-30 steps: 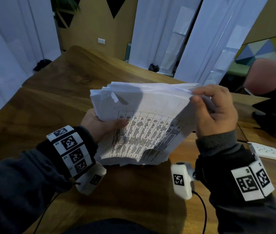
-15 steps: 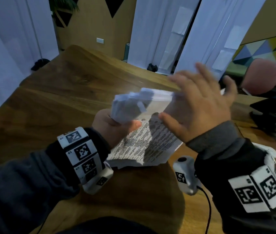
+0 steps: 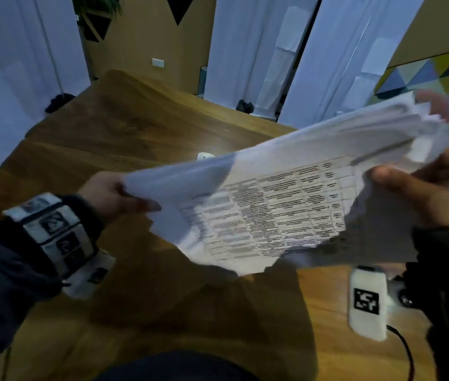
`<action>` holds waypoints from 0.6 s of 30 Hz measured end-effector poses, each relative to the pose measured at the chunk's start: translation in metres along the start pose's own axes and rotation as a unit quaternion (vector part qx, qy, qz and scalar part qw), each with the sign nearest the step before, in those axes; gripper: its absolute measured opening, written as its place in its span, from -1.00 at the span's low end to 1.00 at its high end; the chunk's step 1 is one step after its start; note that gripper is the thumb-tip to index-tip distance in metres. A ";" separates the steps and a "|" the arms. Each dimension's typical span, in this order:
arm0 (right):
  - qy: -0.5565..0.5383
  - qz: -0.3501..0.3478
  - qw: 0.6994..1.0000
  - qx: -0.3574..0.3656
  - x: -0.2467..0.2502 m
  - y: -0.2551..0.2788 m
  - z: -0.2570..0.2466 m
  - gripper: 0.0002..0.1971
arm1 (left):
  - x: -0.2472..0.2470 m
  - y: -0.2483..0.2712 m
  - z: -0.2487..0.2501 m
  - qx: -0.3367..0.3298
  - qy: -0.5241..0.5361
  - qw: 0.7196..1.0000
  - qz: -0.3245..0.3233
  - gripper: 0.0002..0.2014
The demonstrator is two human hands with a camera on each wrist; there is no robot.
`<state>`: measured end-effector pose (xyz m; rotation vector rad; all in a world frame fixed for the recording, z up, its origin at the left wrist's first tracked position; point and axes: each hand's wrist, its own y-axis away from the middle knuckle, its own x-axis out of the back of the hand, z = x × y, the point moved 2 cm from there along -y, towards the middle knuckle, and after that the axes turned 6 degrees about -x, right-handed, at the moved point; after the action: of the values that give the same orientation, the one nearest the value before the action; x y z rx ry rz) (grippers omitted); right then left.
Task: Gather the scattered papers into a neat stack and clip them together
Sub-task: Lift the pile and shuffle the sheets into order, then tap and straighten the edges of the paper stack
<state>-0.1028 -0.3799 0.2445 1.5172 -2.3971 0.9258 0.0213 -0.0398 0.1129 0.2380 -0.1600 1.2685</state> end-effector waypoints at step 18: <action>-0.269 0.117 0.952 -0.092 -0.028 0.033 0.064 -0.82 | -0.027 0.011 -0.005 -0.095 0.167 0.973 0.126 -0.87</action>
<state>-0.1060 -0.3851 0.1678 1.5944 -2.9883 0.3221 0.0028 -0.0601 0.1022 -0.1678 -0.0213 1.5152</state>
